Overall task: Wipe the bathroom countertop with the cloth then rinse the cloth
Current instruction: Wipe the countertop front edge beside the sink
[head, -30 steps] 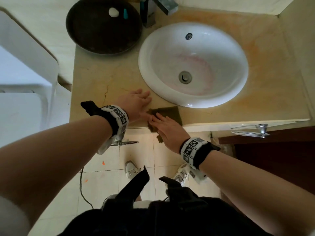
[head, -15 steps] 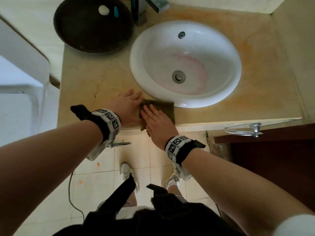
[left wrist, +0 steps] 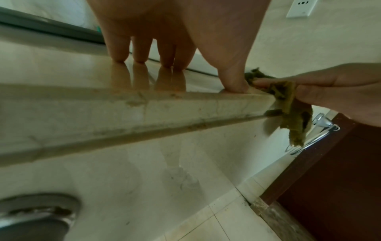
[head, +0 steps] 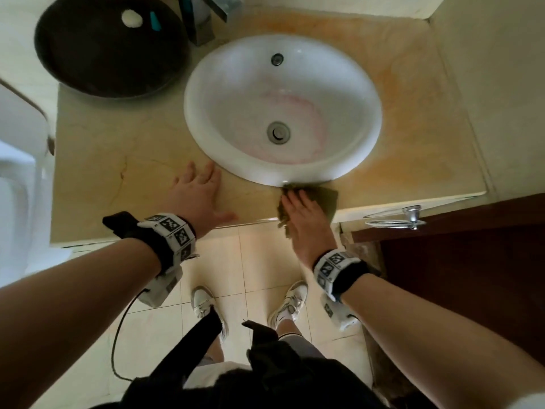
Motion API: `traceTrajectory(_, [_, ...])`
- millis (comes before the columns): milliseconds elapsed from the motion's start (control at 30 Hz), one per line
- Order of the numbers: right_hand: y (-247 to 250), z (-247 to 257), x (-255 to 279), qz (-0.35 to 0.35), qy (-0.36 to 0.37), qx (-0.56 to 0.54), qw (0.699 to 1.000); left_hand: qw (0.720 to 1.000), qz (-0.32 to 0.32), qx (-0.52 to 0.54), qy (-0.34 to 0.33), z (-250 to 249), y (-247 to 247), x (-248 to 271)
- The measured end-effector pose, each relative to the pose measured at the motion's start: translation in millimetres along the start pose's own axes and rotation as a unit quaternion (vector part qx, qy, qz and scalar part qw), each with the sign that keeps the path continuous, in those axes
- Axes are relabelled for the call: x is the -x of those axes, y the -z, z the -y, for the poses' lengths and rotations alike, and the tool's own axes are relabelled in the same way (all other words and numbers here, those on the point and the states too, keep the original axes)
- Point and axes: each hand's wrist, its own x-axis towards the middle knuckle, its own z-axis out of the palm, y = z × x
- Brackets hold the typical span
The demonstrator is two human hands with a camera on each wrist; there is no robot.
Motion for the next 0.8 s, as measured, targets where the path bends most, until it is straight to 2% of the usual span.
traceTrajectory(100, [-1.7, 17.9, -6.8, 0.004, 0.06, 0.01, 0.998, 1.0, 0.005, -0.011, 0.003, -4.4, 0.8, 2.1])
traceTrajectory(233, [7.5, -24.7, -7.8, 0.02, 0.096, 0.008, 0.995, 1.0, 0.0, -0.028, 0.009, -8.4, -0.2, 2.6])
traceTrajectory(400, [26.6, -120.7, -2.3, 0.009, 0.008, 0.019, 1.0, 0.998, 0.02, -0.058, 0.025, -14.3, -6.3, -2.5])
traceTrajectory(500, [42.9, -163.8, -17.1, 0.001, 0.001, 0.027, 1.0, 0.994, 0.045, -0.067, 0.076, -38.6, 0.2, 6.1])
traceTrajectory(600, [43.7, -175.9, -18.4, -0.011, 0.023, 0.022, 0.999, 0.993, -0.032, -0.056, 0.098, -99.9, 6.9, 14.9])
traceTrajectory(667, [40.5, -177.8, -17.1, -0.009, 0.039, -0.008, 0.999, 0.991, -0.115, -0.021, 0.064, -150.4, 6.5, 10.0])
traceTrajectory(700, [42.0, -179.7, -16.7, -0.002, 0.05, -0.033, 0.998, 0.99, -0.135, -0.003, 0.027, -179.1, 4.5, 5.6])
traceTrajectory(800, [62.9, -206.2, -8.5, -0.002, 0.049, -0.184, 0.982, 0.976, -0.142, 0.044, -0.161, -265.3, -9.5, -24.8])
